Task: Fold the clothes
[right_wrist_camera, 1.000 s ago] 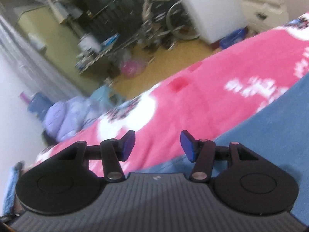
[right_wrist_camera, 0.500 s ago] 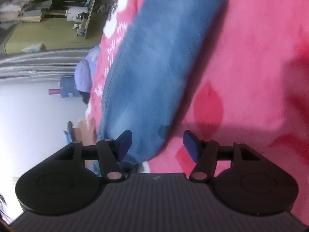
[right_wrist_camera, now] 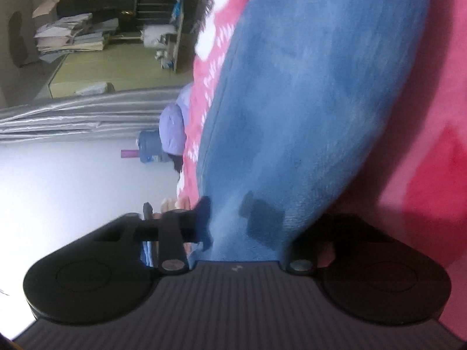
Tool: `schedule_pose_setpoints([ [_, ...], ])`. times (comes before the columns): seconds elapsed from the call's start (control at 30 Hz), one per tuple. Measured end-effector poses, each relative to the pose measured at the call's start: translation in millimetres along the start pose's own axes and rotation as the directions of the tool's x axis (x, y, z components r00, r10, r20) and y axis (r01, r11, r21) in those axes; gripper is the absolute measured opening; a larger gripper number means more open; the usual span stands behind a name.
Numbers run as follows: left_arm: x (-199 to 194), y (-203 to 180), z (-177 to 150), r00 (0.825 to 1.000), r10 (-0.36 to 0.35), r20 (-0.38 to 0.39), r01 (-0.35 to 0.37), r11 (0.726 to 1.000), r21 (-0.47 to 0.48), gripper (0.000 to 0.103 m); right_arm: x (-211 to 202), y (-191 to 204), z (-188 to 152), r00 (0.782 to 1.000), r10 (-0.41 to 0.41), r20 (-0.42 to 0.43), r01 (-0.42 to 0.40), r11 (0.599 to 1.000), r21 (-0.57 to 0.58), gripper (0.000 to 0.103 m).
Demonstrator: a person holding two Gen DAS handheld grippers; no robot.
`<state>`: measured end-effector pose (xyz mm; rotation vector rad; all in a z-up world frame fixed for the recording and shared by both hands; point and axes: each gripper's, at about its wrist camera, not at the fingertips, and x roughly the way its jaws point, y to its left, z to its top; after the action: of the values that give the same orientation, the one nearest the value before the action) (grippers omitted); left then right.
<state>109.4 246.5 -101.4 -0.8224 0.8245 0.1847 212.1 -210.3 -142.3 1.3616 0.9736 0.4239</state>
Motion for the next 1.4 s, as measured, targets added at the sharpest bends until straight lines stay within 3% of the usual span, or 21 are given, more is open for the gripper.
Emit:
schedule_pose_setpoints([
  [0.1,-4.6,-1.5,-1.0,1.000,0.019,0.019,-0.019,1.000,-0.001,0.035,5.8,-0.2,-1.1,1.000,-0.024,0.007,0.024,1.000,0.010,0.009],
  [0.17,-9.5,-1.3,-0.6,0.999,0.018,0.029,-0.018,1.000,-0.009,0.031,1.7,1.0,-3.4,0.999,-0.038,0.022,0.037,0.999,0.007,0.005],
  [0.4,-51.4,-8.7,-14.7,0.996,-0.055,0.077,0.051,0.997,0.053,0.027,-23.8,26.2,-15.7,0.999,-0.006,0.040,0.010,0.996,-0.092,0.004],
  [0.67,-120.9,18.5,-59.2,0.997,-0.026,-0.071,0.033,0.995,0.098,0.027,-77.8,16.6,-65.1,0.997,-0.042,-0.057,0.036,0.993,-0.111,0.004],
  [0.77,-127.6,38.0,-74.2,0.986,-0.017,-0.164,0.035,0.994,0.106,0.031,-96.4,7.3,-89.7,0.982,-0.139,-0.128,0.115,0.977,-0.178,0.007],
  [0.83,-129.0,47.8,-81.6,0.977,0.005,-0.213,0.024,0.991,0.135,0.037,-97.5,-1.3,-96.7,0.949,-0.272,-0.158,0.229,0.942,-0.246,0.012],
  [0.87,-128.7,49.0,-81.3,0.976,0.015,-0.218,0.023,0.985,0.173,0.038,-96.7,-3.9,-98.5,0.925,-0.343,-0.167,0.287,0.915,-0.285,0.024],
  [0.93,-133.7,47.6,-77.2,0.974,0.003,-0.228,0.058,0.964,0.259,0.040,-97.6,1.8,-98.2,0.880,-0.433,-0.193,0.339,0.859,-0.383,0.027],
  [1.0,-140.9,45.8,-72.9,0.971,-0.008,-0.240,0.091,0.936,0.341,0.040,-102.4,16.5,-96.3,0.829,-0.523,-0.200,0.379,0.787,-0.487,0.044],
  [1.07,-145.4,45.9,-70.6,0.966,0.001,-0.258,0.107,0.908,0.406,0.039,-111.3,45.6,-96.5,0.781,-0.603,-0.164,0.375,0.662,-0.650,0.044],
  [1.13,-149.9,45.8,-68.7,0.962,0.011,-0.274,0.124,0.875,0.468,0.039,-117.4,81.4,-101.9,0.750,-0.654,-0.102,0.327,0.500,-0.802,0.044],
  [1.17,-152.5,44.5,-69.7,0.960,0.014,-0.279,0.132,0.858,0.497,0.039,-115.7,98.1,-104.8,0.746,-0.661,-0.076,0.288,0.424,-0.858,0.044],
  [1.23,-157.7,41.7,-71.4,0.958,0.021,-0.286,0.143,0.831,0.538,0.039,-101.1,128.9,-113.5,0.767,-0.641,-0.033,0.186,0.271,-0.944,0.046],
  [1.3,-161.7,39.1,-69.9,0.957,0.015,-0.288,0.153,0.820,0.551,0.044,-71.4,153.5,-125.3,0.787,-0.617,-0.017,0.073,0.119,-0.990,0.047],
  [1.4,-176.8,42.1,-63.3,0.964,-0.019,-0.266,0.167,0.820,0.548,0.050,-14.2,163.9,-146.6,0.781,-0.621,-0.071,-0.090,0.001,-0.996,0.047],
])
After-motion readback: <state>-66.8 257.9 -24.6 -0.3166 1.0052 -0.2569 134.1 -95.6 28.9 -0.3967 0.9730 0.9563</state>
